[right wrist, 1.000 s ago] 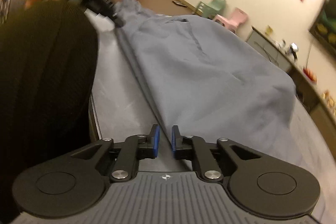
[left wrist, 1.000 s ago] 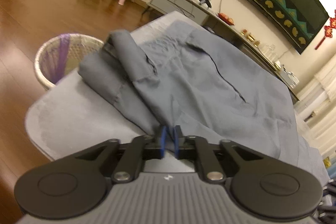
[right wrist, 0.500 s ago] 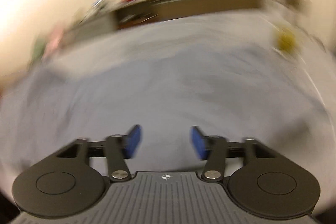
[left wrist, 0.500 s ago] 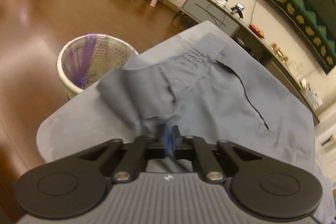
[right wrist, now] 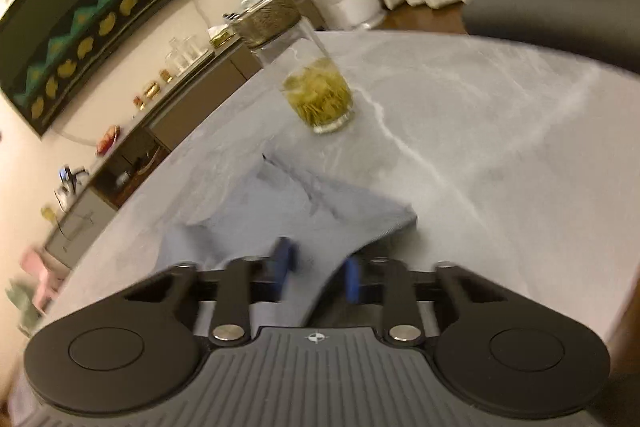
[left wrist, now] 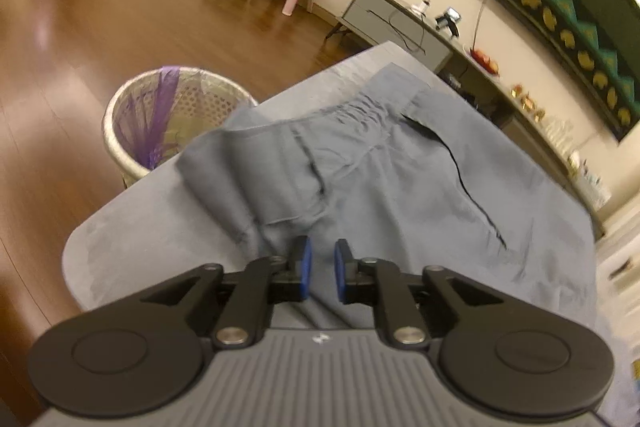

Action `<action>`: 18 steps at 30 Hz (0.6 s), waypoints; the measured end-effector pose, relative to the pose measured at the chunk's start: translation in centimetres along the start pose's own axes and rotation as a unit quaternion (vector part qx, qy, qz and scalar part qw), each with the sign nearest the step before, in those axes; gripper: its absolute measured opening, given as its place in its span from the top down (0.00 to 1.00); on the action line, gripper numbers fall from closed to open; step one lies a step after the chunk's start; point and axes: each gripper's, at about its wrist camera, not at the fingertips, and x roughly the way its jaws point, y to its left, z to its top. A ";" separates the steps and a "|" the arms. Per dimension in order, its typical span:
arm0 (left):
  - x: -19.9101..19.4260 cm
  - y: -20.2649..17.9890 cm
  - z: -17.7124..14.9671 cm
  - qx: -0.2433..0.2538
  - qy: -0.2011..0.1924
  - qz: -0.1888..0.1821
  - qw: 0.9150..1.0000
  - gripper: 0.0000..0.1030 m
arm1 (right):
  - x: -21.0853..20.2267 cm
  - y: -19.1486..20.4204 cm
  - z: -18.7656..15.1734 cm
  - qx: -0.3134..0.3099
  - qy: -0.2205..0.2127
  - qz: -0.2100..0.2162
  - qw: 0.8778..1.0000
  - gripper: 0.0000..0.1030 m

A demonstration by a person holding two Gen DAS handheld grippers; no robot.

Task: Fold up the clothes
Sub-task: 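Grasp the shirt edge near the tea jar with the right gripper while the left gripper holds the sleeve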

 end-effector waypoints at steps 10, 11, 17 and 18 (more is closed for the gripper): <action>0.4 -1.0 0.3 0.040 0.008 0.023 0.999 0.86 | -4.6 4.8 2.7 -0.216 -0.143 0.041 0.965 0.99; 0.5 -1.1 0.4 0.043 0.010 0.022 0.999 0.86 | -2.2 3.0 2.5 -0.192 -0.098 0.017 0.976 0.99; -0.2 -1.5 0.3 0.056 0.025 0.031 0.998 0.81 | 3.8 -3.3 0.7 -0.094 0.006 -0.016 0.995 0.98; -0.5 -1.6 0.2 0.056 0.024 0.033 0.998 0.76 | 3.6 -3.2 0.7 -0.093 0.003 -0.013 0.996 0.97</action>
